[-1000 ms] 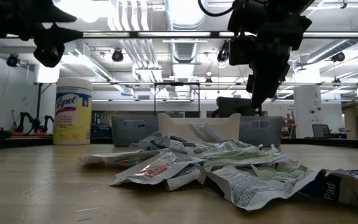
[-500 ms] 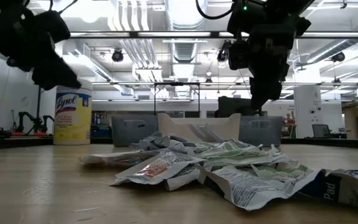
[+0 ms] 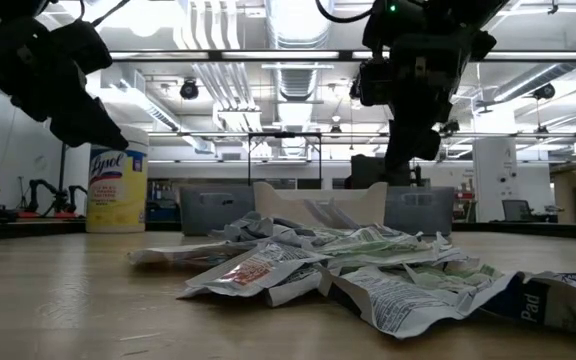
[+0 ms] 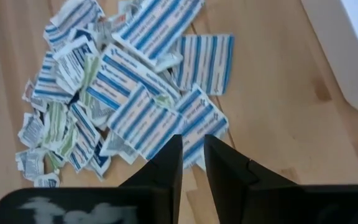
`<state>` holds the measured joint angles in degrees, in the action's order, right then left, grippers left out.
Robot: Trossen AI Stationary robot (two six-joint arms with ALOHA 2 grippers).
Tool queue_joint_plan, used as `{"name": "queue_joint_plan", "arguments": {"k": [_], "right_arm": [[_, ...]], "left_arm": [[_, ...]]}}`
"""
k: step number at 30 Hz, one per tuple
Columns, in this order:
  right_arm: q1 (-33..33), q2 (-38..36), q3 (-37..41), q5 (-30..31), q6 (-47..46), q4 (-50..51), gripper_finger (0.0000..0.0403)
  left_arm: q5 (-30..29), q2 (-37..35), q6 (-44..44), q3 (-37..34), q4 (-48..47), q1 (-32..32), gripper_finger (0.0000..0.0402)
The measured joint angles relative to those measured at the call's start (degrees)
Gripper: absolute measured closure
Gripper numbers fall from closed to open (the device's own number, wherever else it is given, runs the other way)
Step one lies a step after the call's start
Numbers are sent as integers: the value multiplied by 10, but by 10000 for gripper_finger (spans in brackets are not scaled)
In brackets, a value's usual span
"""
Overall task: Pick & Place First Aid Supplies
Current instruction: Put the blue bandage pack into the right black bin
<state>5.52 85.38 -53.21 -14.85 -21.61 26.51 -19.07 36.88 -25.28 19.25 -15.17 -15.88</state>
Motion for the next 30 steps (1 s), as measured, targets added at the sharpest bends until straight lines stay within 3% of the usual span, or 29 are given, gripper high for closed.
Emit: {"name": "queue_joint_plan", "arguments": {"k": [6,13,24,30], "right_arm": [[0,0,0,2,-7,-4,278],[-4,0,1,58,-7,-5,228],[-22,1,3,97,-10,-5,229],[-35,53,3,101,-9,-4,221]], "left_arm": [[-19,0,0,0,0,0,241],[-19,0,0,0,0,0,241],[-20,0,0,0,0,0,241],[-20,0,0,0,0,0,241]]}}
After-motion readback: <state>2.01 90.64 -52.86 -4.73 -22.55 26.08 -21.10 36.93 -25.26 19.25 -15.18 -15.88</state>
